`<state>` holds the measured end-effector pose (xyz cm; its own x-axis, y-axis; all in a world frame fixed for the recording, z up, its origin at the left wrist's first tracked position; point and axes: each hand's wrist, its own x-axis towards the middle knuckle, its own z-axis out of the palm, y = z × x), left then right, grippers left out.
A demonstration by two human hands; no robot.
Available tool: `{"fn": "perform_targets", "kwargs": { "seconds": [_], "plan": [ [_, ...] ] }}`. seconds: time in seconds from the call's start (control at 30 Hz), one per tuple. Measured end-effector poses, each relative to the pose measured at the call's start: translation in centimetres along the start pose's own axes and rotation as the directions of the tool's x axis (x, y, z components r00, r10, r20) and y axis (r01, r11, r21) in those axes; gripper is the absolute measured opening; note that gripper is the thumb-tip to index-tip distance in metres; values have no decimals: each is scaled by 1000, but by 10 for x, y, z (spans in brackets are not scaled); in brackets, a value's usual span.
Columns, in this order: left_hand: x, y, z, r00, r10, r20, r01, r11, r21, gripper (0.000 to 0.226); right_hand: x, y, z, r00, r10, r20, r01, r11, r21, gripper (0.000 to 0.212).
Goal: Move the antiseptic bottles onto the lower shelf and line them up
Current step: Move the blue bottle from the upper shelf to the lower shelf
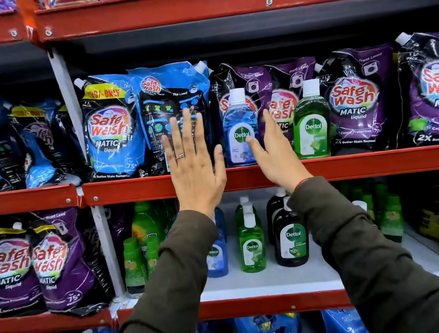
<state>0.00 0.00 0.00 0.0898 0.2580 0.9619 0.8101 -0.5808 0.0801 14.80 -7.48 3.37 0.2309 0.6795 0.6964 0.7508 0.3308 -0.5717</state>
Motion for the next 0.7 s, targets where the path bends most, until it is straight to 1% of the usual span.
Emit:
{"fn": "perform_targets", "kwargs": {
  "seconds": [0.03,0.07,0.1,0.13,0.2,0.27,0.33,0.4,0.5,0.7],
  "plan": [
    [-1,-4,1,999,-30,12,29,999,18,67,8,2,2,998,54,41,-56,997,50,70],
    [-1,-8,1,998,-56,28,55,998,21,68,13,1,1,989,105,106,-112,991,69,68],
    [-2,-14,5,997,-66,46,64,997,32,69,21,5,2,980,145,140,-158,984,88,65],
    [-6,-19,10,996,-63,70,60,997,39,70,27,9,2,974,157,162,-176,978,111,64],
    [-12,-24,17,994,-49,98,46,998,36,70,36,16,4,962,208,176,-234,962,141,57],
    [-15,-29,21,995,-37,96,34,999,39,69,37,16,4,961,226,158,-255,947,197,48],
    [-16,-30,22,995,-40,91,36,998,49,69,33,12,3,962,238,134,-265,935,235,46],
    [-16,-29,22,995,-36,93,31,998,48,69,29,10,4,969,223,104,-243,935,257,43],
    [-17,-31,22,995,-24,94,19,998,51,69,27,7,3,977,203,69,-214,915,342,39],
    [-17,-36,22,992,7,129,-13,999,43,70,25,-6,-7,990,139,23,-137,910,391,41]
  ]
}}
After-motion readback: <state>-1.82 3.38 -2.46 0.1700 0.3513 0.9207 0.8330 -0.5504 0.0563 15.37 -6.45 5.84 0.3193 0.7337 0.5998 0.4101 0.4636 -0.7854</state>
